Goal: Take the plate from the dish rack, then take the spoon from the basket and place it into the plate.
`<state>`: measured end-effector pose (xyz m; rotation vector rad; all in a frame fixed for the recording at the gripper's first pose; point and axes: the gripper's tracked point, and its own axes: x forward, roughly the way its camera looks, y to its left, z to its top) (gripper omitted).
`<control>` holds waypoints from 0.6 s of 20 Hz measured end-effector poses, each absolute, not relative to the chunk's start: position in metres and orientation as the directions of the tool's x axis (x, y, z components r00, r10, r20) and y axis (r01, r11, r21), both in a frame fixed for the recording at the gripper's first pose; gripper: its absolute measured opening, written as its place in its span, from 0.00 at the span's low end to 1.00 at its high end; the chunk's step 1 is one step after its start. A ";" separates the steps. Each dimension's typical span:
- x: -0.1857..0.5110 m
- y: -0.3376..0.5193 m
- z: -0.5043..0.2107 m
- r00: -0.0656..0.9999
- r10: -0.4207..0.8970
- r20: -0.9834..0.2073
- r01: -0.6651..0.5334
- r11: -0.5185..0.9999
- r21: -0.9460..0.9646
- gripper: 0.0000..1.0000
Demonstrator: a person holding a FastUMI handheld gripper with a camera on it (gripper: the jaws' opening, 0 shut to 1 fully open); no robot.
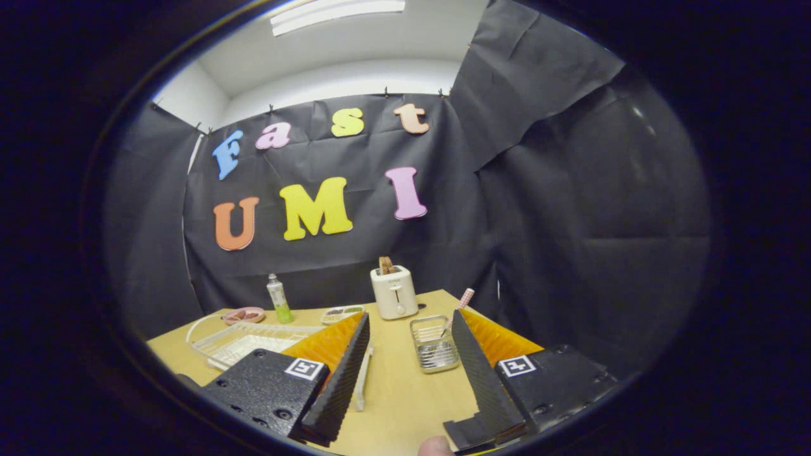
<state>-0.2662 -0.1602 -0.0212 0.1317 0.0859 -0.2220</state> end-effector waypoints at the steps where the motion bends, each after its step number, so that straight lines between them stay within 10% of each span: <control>1: -0.256 -0.169 -0.025 0.971 -0.205 -0.122 0.218 0.970 0.105 0.85; 12: -0.120 -0.252 -0.098 0.937 -0.027 -0.347 0.122 0.959 0.255 0.80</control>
